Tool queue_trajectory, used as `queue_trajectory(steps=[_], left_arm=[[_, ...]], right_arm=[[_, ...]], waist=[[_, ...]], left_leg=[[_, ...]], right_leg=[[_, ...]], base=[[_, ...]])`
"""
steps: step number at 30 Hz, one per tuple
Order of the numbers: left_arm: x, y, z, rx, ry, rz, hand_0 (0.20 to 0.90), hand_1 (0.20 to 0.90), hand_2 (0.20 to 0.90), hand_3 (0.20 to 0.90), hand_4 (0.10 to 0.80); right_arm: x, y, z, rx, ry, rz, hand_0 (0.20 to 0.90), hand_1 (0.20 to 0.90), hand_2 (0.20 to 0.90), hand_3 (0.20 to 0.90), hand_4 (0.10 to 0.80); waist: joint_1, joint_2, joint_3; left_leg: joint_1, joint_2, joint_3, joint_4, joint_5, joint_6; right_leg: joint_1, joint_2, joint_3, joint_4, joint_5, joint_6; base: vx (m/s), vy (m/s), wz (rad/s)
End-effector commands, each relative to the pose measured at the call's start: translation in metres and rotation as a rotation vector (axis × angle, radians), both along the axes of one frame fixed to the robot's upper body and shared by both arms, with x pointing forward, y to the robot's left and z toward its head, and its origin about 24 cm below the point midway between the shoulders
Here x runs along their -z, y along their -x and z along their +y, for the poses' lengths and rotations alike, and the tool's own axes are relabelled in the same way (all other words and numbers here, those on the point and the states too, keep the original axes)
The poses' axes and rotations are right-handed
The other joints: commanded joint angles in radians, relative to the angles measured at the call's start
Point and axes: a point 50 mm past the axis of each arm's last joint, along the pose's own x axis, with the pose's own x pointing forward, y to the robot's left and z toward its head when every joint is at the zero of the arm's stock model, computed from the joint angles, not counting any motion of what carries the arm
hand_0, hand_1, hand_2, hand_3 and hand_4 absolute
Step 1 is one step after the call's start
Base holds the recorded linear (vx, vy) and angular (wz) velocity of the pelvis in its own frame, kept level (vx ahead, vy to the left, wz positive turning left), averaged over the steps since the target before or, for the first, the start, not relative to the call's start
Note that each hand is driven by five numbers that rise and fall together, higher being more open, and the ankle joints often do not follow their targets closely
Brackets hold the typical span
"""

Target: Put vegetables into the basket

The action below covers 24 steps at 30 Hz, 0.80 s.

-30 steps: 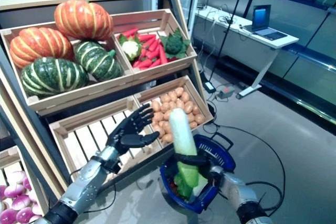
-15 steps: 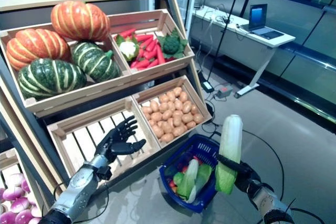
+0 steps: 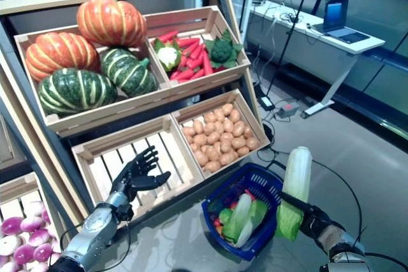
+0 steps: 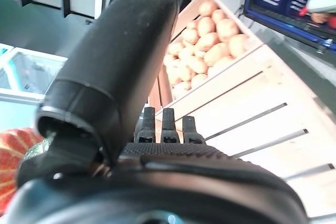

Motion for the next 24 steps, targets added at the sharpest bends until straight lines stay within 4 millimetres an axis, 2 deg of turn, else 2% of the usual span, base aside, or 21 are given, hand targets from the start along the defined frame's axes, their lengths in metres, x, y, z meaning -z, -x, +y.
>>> queue_trajectory(steps=[1,11,24], left_arm=[[-0.04,-0.026,-0.015,0.064,0.015,-0.22,0.9,0.9,0.9,0.9,0.8],[-0.046,-0.03,-0.018,0.082,0.02,-0.239,0.9,0.9,0.9,0.9,0.8],[-0.04,-0.028,-0.017,0.056,0.009,-0.222,0.9,0.9,0.9,0.9,0.8]], right_arm=[[-0.057,-0.044,-0.03,0.053,0.136,-0.148,0.9,0.9,0.9,0.9,0.8],[-0.059,-0.051,-0.026,0.028,0.152,-0.171,0.9,0.9,0.9,0.9,0.8],[-0.048,-0.041,-0.024,0.01,0.137,-0.157,0.9,0.9,0.9,0.9,0.8]], waist=[[0.013,-0.019,-0.009],[0.007,0.007,0.001],[0.005,-0.003,-0.003]], left_leg=[[-0.006,-0.021,0.003,0.002,-0.069,0.029],[-0.019,-0.027,-0.003,0.002,-0.066,0.028],[-0.007,-0.025,0.003,0.002,-0.07,0.032]], right_leg=[[0.04,0.036,-0.031,0.006,-0.035,-0.051],[0.032,0.025,-0.037,0.006,-0.034,-0.047],[0.043,0.026,-0.034,0.006,-0.037,-0.047]], base=[[-0.006,-0.004,0.03],[-0.01,0.003,0.03],[-0.001,0.001,0.0]])
